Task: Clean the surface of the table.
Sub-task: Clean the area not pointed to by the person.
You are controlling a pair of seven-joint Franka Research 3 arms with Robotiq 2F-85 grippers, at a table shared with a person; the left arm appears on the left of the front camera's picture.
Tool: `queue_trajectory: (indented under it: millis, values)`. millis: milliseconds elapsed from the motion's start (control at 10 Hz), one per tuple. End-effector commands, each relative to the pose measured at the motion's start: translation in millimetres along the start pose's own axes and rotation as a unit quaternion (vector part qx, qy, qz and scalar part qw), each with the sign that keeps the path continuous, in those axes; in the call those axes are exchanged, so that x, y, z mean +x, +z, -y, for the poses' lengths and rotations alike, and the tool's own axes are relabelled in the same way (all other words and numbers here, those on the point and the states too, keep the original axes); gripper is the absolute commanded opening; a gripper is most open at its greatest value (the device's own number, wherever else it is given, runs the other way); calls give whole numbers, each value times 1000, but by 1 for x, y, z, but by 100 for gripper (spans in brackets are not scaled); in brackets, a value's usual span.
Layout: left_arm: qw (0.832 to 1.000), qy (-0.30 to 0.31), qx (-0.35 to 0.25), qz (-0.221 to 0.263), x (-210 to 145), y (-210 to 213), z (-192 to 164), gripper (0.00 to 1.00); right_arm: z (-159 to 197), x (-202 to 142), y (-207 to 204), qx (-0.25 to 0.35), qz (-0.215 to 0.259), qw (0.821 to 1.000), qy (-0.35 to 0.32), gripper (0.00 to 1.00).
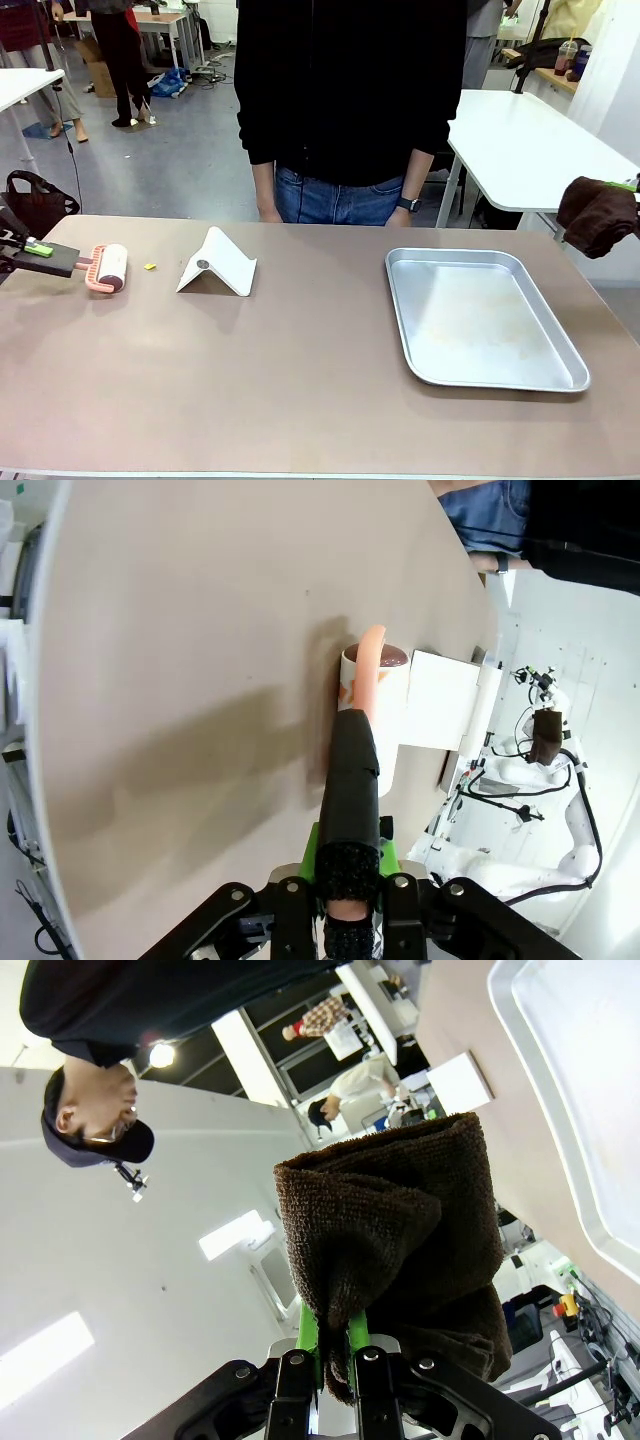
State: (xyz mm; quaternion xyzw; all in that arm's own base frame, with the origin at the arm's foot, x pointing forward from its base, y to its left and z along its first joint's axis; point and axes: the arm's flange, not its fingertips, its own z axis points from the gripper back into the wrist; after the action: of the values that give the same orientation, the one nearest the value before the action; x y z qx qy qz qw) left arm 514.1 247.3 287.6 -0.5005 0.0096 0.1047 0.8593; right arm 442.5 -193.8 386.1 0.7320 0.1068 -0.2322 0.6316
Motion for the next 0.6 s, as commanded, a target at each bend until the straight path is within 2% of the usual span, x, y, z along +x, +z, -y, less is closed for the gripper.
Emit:
queue_trajectory:
  millis: [0,500]
  values:
    - [999,18,46,-19,-4,-33,-8,22,-5,-3,-3,1,-1,1000,0,13]
    - [997,6,50,-49,12,-80,15,22,-5,-3,-3,1,-1,1000,0,13]
